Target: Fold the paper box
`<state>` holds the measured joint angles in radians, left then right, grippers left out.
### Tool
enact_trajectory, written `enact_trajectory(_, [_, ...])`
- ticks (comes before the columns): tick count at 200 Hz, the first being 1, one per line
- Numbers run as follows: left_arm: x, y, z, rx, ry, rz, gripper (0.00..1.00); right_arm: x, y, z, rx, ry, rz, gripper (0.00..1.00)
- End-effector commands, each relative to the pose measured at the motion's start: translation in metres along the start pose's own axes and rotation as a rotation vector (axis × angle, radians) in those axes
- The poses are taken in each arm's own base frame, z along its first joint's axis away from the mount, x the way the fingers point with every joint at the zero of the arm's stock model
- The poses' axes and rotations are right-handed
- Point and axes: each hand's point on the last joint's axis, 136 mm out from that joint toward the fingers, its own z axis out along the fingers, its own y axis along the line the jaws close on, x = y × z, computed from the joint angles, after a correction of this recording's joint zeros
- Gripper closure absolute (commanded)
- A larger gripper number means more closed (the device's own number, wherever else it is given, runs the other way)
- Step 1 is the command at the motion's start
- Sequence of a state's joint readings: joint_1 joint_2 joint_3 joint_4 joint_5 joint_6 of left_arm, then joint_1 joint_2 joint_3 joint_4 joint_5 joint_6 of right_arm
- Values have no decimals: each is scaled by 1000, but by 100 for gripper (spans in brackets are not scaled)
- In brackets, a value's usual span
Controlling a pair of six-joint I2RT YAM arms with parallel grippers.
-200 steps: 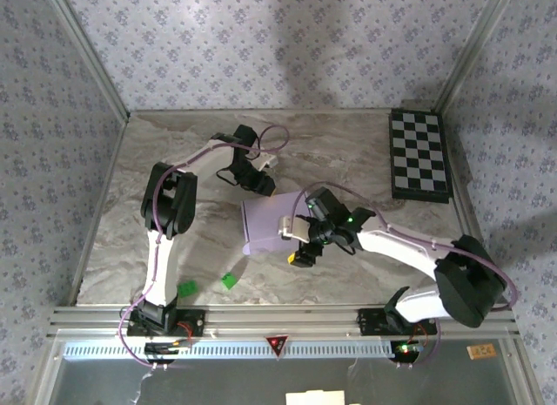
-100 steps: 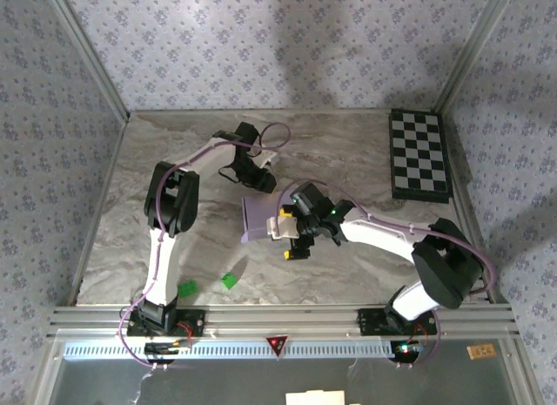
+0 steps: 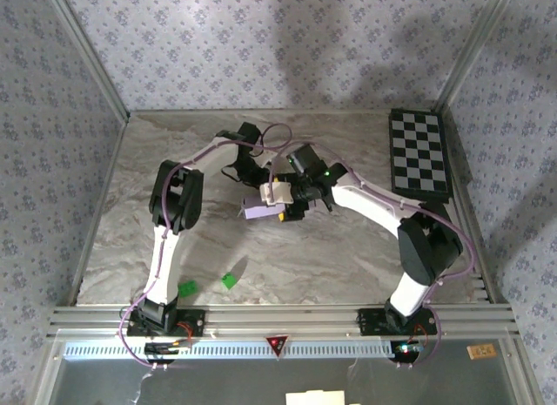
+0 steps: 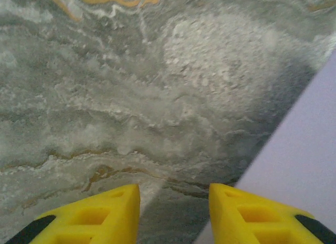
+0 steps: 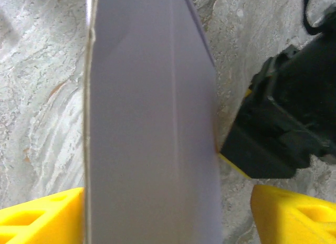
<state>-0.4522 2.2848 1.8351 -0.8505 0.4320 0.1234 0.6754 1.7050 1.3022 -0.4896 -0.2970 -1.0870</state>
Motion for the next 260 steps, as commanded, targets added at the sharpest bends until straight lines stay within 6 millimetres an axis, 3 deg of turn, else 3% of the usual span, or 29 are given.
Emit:
enact_trajectory(1, [15, 4, 10, -26, 81, 4, 60, 3, 12, -2, -111, 4, -20, 22])
enact_trajectory(42, [15, 0, 14, -18, 84, 12, 61, 0, 3, -1, -133, -1, -21, 32])
enact_trajectory(117, [17, -4, 17, -6, 92, 14, 61, 2, -7, 2, -180, -1, -18, 36])
enact_trajectory(134, [17, -5, 15, -5, 92, 16, 61, 1, -9, 1, -196, -6, -6, 46])
enact_trajectory(147, [15, -7, 10, -4, 78, 20, 61, 0, -11, -2, -204, -11, 2, 47])
enact_trajectory(175, [4, -11, -16, 18, -12, 3, 59, -3, -8, -12, -244, -7, 68, 54])
enact_trajectory(208, [-5, -11, -67, 61, -172, -59, 57, -7, -1, -30, -301, -2, 210, 60])
enact_trajectory(234, [4, -9, -103, 54, -253, -93, 56, -11, 8, -42, -342, -8, 300, 63])
enact_trajectory(260, [25, -10, -125, 19, -276, -111, 56, -15, 17, -51, -359, -4, 366, 63])
